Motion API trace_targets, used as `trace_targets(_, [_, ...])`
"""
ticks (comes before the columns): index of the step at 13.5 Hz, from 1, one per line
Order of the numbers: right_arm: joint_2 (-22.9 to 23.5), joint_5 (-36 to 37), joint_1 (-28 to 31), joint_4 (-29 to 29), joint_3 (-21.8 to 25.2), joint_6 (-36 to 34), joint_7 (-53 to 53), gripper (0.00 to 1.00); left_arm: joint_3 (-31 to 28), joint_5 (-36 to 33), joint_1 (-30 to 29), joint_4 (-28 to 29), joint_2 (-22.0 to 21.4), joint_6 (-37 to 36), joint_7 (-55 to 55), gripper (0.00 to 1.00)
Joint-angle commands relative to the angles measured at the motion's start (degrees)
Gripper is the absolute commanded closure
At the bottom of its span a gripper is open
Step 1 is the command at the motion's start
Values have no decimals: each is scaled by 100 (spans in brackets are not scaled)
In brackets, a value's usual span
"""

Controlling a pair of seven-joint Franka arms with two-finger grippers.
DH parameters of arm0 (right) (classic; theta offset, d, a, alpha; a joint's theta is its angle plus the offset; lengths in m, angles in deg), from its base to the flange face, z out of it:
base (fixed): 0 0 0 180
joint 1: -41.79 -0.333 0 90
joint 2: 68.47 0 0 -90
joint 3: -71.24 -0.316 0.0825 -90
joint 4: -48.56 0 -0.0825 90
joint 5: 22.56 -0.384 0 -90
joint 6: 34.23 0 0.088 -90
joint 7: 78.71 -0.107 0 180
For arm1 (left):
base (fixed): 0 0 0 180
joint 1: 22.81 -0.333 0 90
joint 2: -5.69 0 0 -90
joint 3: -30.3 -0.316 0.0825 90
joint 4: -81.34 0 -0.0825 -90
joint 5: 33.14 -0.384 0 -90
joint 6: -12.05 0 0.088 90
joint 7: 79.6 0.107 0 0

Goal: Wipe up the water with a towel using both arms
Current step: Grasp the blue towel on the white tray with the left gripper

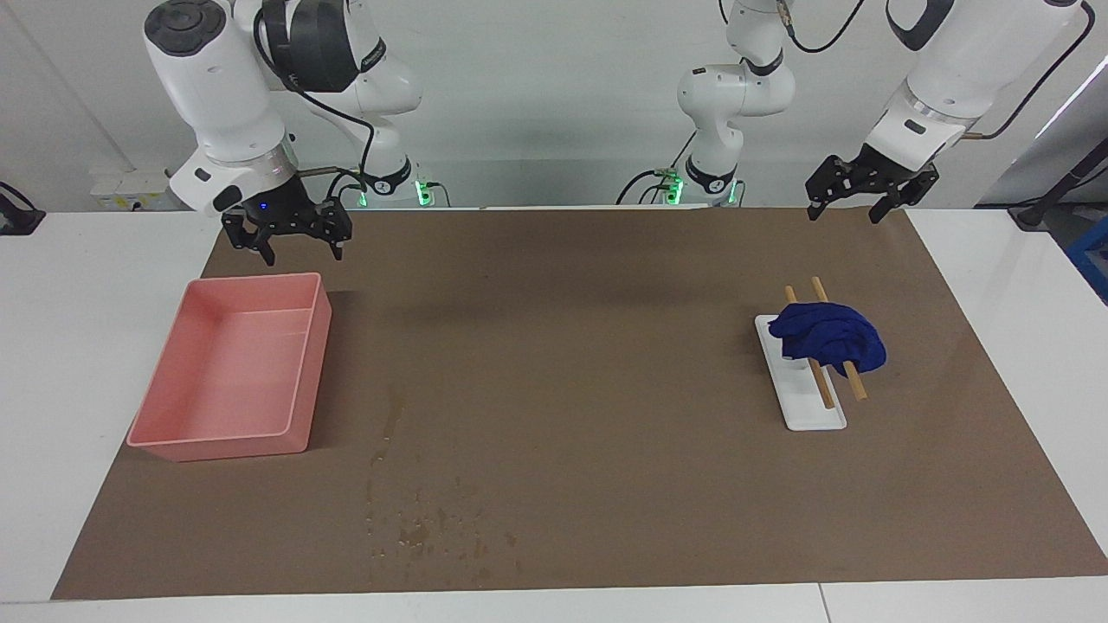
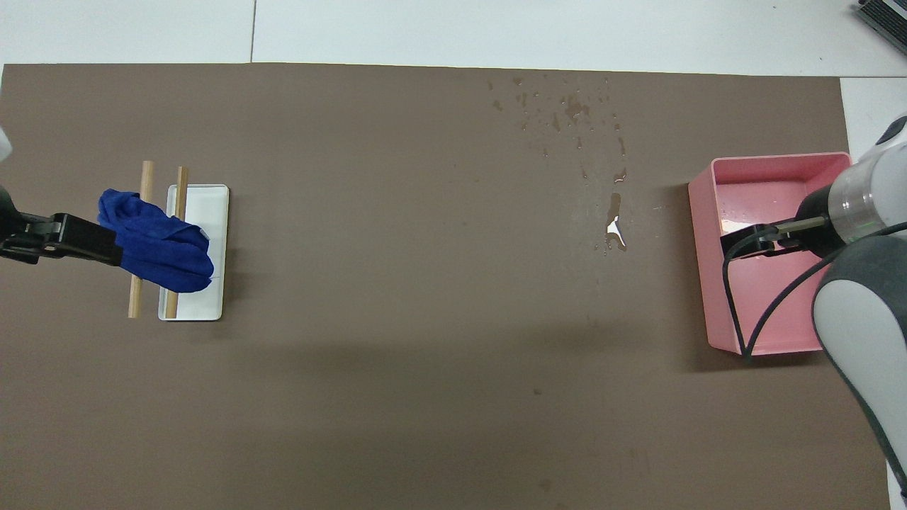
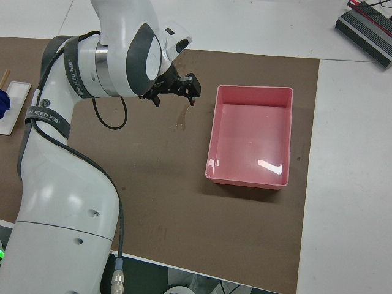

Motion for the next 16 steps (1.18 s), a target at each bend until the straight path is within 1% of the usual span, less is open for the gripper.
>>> trace_targets(1, [-145, 47, 56, -163, -40, 65, -27, 0, -7, 68, 18, 18, -87, 66, -22, 0])
trace_targets(3, [-145, 55, 56, -163, -40, 65, -27, 0, -16, 24, 18, 62, -88, 83, -30, 0])
trace_targets(4, [-145, 55, 56, -163, -40, 74, -27, 0, -16, 15, -8, 167, -131, 188, -48, 0])
trace_targets(5, [-145, 55, 56, -163, -40, 65, -36, 0, -25, 6, -43, 412, -236, 398, -91, 0])
trace_targets(6, [-145, 55, 56, -163, -40, 65, -27, 0, -34, -11, -61, 745, -385, 687, -118, 0])
trace_targets(7, [-145, 47, 56, -163, -40, 65, -27, 0, -34, -99, -70, 1192, -552, 1160, -292, 0])
trace_targets(8, [-145, 47, 56, -163, -40, 65, -27, 0, -34, -300, -70, 1544, -649, 1643, -659, 0])
trace_targets(9, [-145, 47, 56, -163, -40, 65, -36, 0, -51, -354, -79, 1774, -659, 2031, -1046, 0])
trace_targets(11, [-145, 47, 56, -163, -40, 65, -36, 0, -69, -372, -315, 2222, -571, 2796, -1479, 0])
trace_targets(13, [-145, 47, 56, -163, -40, 65, -36, 0, -69, -424, -578, 2706, -449, 3534, -1603, 0])
trace_targets(14, [-145, 55, 56, -163, -40, 74, -27, 0, -69, -433, -623, 2778, -344, 3755, -1830, 0])
trace_targets(16, [-145, 47, 56, -163, -40, 65, -36, 0, -60, -433, -563, 2866, -80, 4151, -2733, 0])
